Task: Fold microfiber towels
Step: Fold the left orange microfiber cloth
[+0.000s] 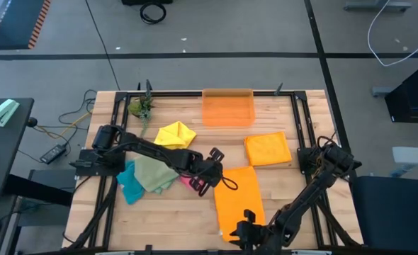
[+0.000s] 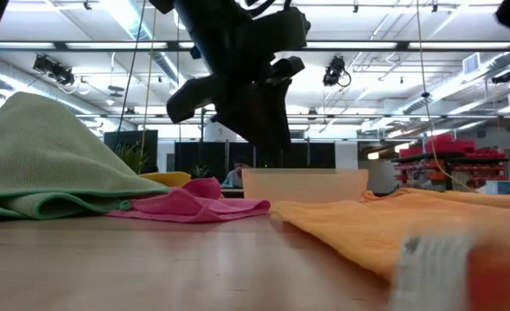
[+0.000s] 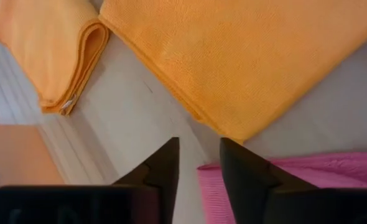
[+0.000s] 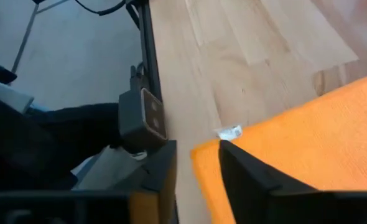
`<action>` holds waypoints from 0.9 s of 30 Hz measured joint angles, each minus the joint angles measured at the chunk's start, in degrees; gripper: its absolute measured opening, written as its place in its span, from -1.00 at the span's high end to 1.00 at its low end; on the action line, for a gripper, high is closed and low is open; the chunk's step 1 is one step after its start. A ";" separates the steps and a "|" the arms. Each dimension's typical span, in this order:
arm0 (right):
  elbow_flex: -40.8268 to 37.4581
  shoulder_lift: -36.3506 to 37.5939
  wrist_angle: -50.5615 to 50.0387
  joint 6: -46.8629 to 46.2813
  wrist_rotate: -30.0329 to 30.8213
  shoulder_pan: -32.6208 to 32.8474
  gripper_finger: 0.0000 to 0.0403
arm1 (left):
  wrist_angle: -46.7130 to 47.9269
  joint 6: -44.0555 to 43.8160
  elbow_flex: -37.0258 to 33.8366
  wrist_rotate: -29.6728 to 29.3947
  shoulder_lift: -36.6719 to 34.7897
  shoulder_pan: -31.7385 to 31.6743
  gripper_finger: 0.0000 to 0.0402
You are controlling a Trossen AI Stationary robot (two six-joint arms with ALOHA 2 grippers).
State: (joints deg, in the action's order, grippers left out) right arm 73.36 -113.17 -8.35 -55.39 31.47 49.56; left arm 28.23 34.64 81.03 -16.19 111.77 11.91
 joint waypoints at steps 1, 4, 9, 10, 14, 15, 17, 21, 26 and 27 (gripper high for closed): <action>0.00 0.13 -0.06 0.10 -0.24 0.04 0.27 | 0.02 -1.03 0.00 0.40 0.02 0.20 0.31; 0.03 1.46 -2.54 -0.54 -1.22 0.74 0.17 | -0.07 -4.80 0.00 6.58 0.02 0.65 0.24; -0.02 2.08 -16.91 -6.96 2.27 4.44 0.23 | -3.50 -8.69 -0.02 12.83 0.78 3.56 0.32; -0.26 2.16 -19.53 -8.97 3.56 5.48 0.30 | -4.71 -8.88 -0.06 12.90 0.96 4.24 0.38; -5.05 3.49 -23.59 -14.55 7.29 8.59 0.79 | -11.12 -10.00 0.02 12.99 3.74 6.32 0.69; -7.08 4.34 -22.69 -15.17 8.51 8.89 0.89 | -13.35 -10.06 0.00 12.85 4.73 6.52 0.79; -11.61 6.26 -21.26 -16.25 9.98 8.34 0.95 | -16.03 -10.69 -0.02 12.78 6.06 6.83 0.94; -23.16 11.57 -13.59 -13.51 9.05 5.33 0.97 | -21.39 -15.51 0.06 12.68 8.21 7.01 0.93; -39.70 20.25 4.10 -6.63 4.90 1.39 0.98 | -20.35 -24.82 -0.04 12.63 9.38 7.00 0.97; -42.38 21.93 7.72 -5.50 3.91 0.76 0.98 | -21.03 -26.61 0.00 12.63 9.76 7.07 0.96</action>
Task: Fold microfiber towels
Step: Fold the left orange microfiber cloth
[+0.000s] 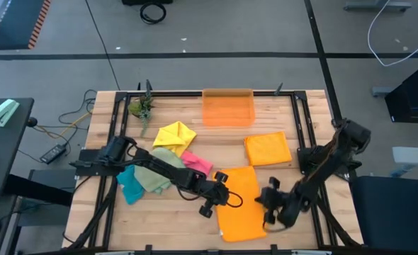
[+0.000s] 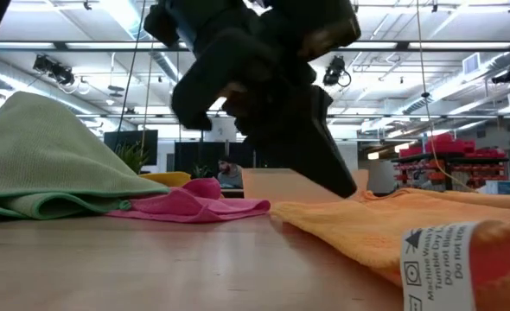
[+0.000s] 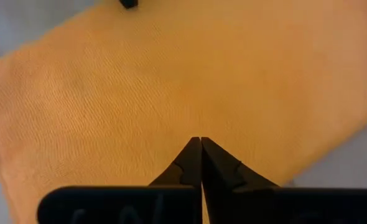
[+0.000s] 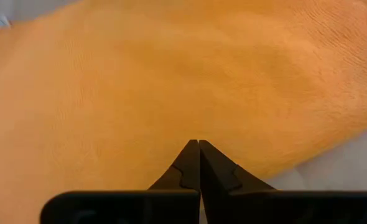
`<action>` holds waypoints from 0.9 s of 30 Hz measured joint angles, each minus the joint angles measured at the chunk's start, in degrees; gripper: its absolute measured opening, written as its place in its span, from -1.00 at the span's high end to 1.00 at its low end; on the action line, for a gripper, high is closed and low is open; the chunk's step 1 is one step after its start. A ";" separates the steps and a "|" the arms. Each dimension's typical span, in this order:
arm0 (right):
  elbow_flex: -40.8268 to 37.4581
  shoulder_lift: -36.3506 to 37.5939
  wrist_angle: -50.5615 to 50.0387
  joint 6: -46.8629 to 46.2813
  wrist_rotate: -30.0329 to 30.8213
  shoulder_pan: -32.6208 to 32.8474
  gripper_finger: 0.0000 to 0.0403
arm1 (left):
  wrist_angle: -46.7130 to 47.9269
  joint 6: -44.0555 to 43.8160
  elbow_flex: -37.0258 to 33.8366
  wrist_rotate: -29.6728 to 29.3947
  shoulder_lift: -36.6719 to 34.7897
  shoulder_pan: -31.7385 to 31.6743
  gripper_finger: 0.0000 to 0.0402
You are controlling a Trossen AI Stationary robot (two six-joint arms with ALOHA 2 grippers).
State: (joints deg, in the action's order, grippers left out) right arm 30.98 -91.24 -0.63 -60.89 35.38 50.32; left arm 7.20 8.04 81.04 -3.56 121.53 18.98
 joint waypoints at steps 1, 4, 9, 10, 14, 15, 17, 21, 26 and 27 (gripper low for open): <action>-2.32 1.42 2.84 0.88 -1.03 -0.50 0.98 | -0.50 -1.49 0.11 -0.06 0.35 0.05 0.95; -7.15 3.82 7.42 1.94 -4.88 -1.29 0.98 | -0.45 -4.69 -0.08 -1.15 1.31 0.21 0.97; -9.22 3.93 8.89 -1.36 -7.81 0.00 0.99 | -3.50 -9.56 0.07 -3.08 3.95 -0.09 0.95; -9.20 3.95 8.79 -1.48 -8.25 0.63 0.99 | -3.55 -10.37 0.13 -3.59 4.05 -0.16 0.95; -8.33 6.18 6.77 2.38 -10.23 3.49 0.99 | -3.55 -10.77 0.04 -10.86 3.74 -0.05 0.98; -7.95 7.19 5.92 3.99 -11.17 3.98 0.99 | -2.75 -10.63 -0.07 -12.81 3.20 0.14 0.97; -7.16 9.88 4.36 6.90 -11.09 4.78 0.99 | -3.05 -10.37 0.40 -14.29 1.87 0.20 0.94; -5.83 13.83 2.31 10.44 -10.18 6.15 0.94 | -3.79 -10.37 1.64 -13.76 -1.21 0.64 0.77; -1.35 11.02 4.63 16.58 -7.70 10.92 0.79 | -4.87 -5.89 1.62 -7.09 -2.77 3.87 0.53; 0.11 9.27 4.93 18.57 -6.95 12.05 0.75 | -5.22 -5.45 1.59 -6.43 -2.72 4.67 0.49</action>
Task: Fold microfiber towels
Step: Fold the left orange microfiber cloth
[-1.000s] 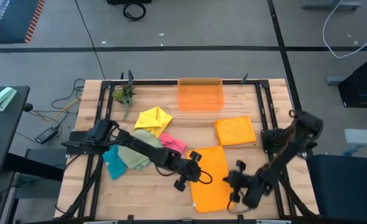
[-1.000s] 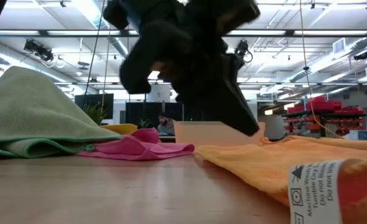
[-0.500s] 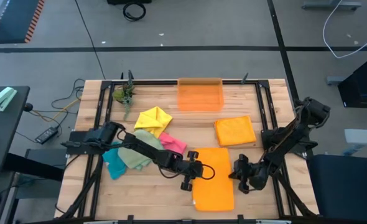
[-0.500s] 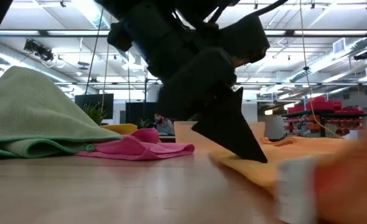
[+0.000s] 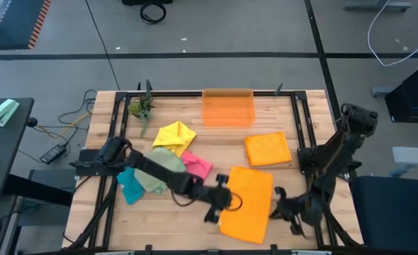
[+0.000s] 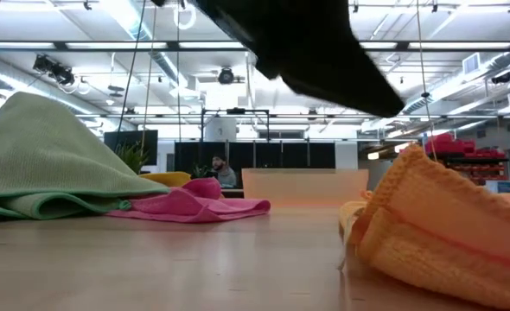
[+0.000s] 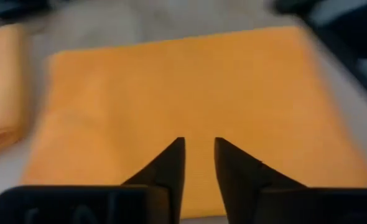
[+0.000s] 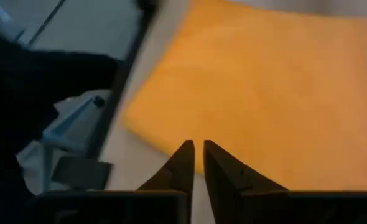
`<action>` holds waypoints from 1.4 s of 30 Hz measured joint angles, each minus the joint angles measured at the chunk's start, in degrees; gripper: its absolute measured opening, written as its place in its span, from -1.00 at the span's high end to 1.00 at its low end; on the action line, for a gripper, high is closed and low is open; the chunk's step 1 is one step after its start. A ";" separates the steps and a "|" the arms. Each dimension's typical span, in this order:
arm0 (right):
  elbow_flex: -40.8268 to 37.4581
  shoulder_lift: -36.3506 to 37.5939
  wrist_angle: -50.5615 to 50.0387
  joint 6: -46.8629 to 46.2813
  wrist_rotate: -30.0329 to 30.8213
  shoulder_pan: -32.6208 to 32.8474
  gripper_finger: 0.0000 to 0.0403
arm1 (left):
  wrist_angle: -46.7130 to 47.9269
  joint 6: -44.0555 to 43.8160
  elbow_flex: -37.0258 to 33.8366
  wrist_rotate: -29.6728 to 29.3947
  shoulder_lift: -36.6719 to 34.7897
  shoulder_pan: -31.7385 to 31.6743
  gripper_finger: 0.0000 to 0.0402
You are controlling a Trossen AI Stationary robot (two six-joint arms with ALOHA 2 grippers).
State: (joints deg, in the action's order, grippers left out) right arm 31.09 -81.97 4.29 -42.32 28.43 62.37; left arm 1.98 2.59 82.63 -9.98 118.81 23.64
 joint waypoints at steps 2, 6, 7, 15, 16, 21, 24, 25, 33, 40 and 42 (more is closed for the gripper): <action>3.71 -4.04 -0.09 3.30 1.49 2.13 0.65 | -1.84 1.22 0.07 0.29 1.05 1.70 0.40; 11.73 -12.68 -3.78 6.70 2.87 4.07 0.40 | -2.66 5.67 0.03 0.13 2.17 4.66 0.24; 13.81 -14.46 -5.14 6.55 3.46 4.06 0.34 | -2.24 6.71 0.02 -0.36 2.18 5.25 0.21; 23.39 -21.38 -14.33 3.49 4.76 4.19 0.09 | 1.83 8.61 -0.39 -0.86 2.99 6.61 0.14; 23.71 -21.66 -14.43 3.24 4.77 4.19 0.09 | 1.62 8.60 -0.36 -0.90 3.05 6.56 0.14; 24.56 -23.37 -13.73 2.72 4.73 4.19 0.08 | 1.24 8.60 -0.25 2.49 4.18 6.80 0.18; 24.56 -24.38 -12.45 2.88 4.58 4.17 0.08 | 0.63 8.58 -0.37 3.66 5.64 7.31 0.21; 24.56 -24.58 -12.01 3.23 4.57 4.17 0.08 | 0.69 8.76 -0.33 3.88 5.93 7.46 0.22; 24.61 -25.31 -9.08 4.53 4.54 3.96 0.08 | -0.32 8.63 -0.24 3.83 7.84 7.80 0.21; 24.61 -27.83 -6.06 4.59 -0.66 1.20 0.09 | 0.24 8.57 -0.22 5.63 7.84 7.02 0.28; 24.61 -27.78 -6.02 4.83 -0.85 0.59 0.09 | 0.54 8.43 -0.22 8.04 7.86 6.42 0.31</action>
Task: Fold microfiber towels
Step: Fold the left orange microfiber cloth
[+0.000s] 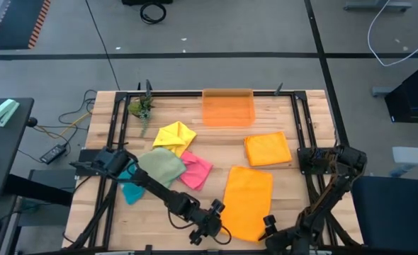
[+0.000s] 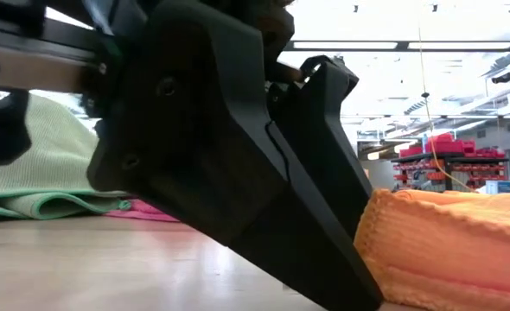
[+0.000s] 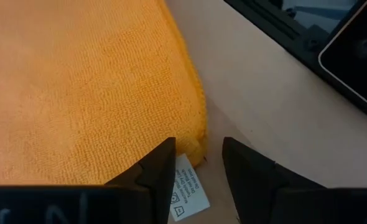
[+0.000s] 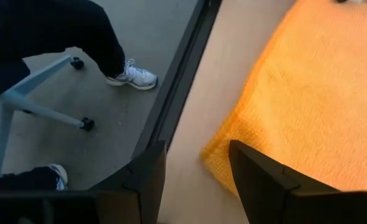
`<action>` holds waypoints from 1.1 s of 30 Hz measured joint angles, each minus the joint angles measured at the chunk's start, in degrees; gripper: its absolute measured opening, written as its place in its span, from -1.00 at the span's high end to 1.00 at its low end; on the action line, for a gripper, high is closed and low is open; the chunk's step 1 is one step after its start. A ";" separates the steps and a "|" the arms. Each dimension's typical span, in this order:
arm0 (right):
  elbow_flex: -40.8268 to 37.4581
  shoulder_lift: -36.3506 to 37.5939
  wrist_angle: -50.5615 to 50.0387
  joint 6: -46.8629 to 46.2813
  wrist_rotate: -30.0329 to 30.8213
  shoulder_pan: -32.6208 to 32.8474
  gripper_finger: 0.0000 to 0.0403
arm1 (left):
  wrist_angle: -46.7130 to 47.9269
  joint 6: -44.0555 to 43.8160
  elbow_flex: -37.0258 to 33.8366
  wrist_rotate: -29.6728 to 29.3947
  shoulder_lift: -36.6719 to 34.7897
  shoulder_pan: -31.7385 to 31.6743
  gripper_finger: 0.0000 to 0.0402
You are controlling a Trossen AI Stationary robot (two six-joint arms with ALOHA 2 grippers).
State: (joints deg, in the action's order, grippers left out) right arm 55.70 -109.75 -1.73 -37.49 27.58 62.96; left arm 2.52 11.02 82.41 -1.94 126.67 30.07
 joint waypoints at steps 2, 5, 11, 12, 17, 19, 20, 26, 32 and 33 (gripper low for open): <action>0.00 0.22 -0.01 0.30 0.01 -0.17 0.09 | 0.50 -0.39 0.00 1.29 0.04 -0.49 0.34; 0.00 0.34 -0.25 -0.73 -0.03 -0.20 0.09 | 0.82 -1.42 0.04 2.67 0.07 -1.28 0.38; -0.02 0.08 -2.60 -5.81 -0.41 -0.28 0.09 | 1.74 -1.35 0.04 4.38 0.07 -2.60 0.39; -0.02 -0.22 -2.60 -6.54 -0.77 -0.42 0.09 | 1.90 -1.36 0.04 4.51 0.07 -2.81 0.38; 0.19 -1.84 -1.98 -10.66 -2.51 -1.60 0.18 | 2.17 -1.37 0.04 4.51 0.07 -3.33 0.34; 0.22 -1.97 -2.11 -11.89 -2.69 -1.93 0.27 | 2.27 -1.41 0.04 4.50 0.07 -3.52 0.32; 0.21 -1.99 -2.28 -12.21 -2.66 -2.08 0.32 | 2.15 -1.40 0.02 4.48 0.07 -3.54 0.31; 0.05 -0.76 -4.72 -12.96 -3.60 -2.30 0.78 | 1.74 -1.42 0.70 3.73 0.02 -3.24 0.25; 0.03 -0.60 -5.48 -13.64 -3.76 -2.15 0.97 | 4.92 -1.34 3.86 2.67 -1.15 -2.74 0.26; 0.04 -0.60 -5.54 -13.70 -3.77 -2.15 0.97 | 5.70 -1.23 4.09 2.68 -1.99 -2.73 0.27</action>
State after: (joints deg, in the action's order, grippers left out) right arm 55.75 -110.34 -7.27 -51.20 23.81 60.82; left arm 8.21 9.79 86.51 0.74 124.69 27.34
